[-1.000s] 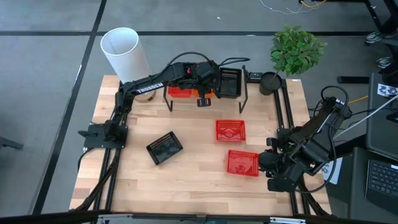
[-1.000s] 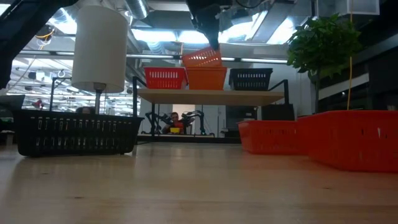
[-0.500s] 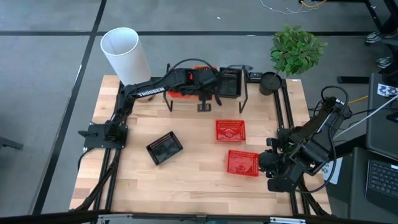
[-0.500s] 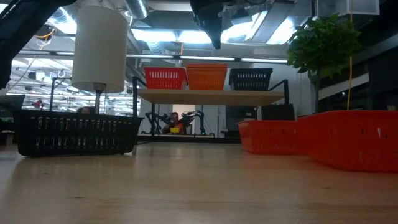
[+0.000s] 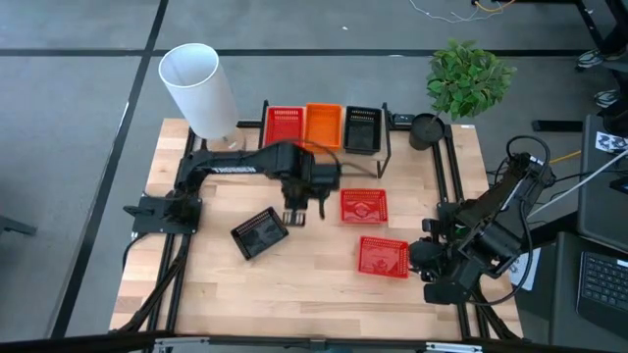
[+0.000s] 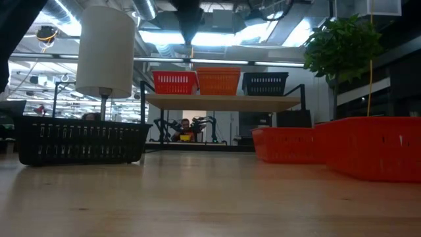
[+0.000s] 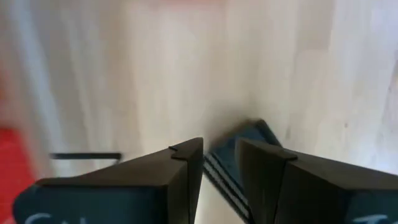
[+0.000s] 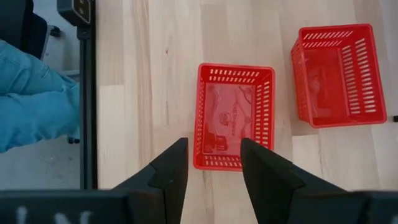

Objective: Stack baskets on shelf by color
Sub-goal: Stack the black basket on the stacked black baskets on the shelf

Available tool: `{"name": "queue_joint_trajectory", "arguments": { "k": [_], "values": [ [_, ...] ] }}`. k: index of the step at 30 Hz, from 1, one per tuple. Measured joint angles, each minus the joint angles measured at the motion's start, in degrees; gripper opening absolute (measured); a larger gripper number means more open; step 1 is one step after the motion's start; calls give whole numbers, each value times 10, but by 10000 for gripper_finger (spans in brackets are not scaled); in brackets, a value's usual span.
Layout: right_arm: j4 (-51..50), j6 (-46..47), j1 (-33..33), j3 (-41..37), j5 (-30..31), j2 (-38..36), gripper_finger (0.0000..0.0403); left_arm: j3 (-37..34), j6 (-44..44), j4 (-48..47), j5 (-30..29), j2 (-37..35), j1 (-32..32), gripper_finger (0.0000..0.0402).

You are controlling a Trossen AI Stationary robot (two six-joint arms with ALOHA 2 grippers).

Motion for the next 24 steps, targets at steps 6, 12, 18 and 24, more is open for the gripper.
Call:
{"name": "queue_joint_trajectory", "arguments": {
  "k": [6, 12, 18, 24],
  "values": [
    [1, 17, 29, 0, 17, 0, 145, -141, -40, -1, 14, 0, -50, 86],
    [3, 55, 51, 0, 20, 0, 145, -270, -94, -3, 33, -17, -94, 86],
    [8, 99, 65, 0, 57, 4, 145, -389, -172, 51, 7, -117, -150, 85],
    [36, 105, 68, 0, 71, 29, 145, -580, -335, 157, -41, -281, -212, 85]
  ]
}}
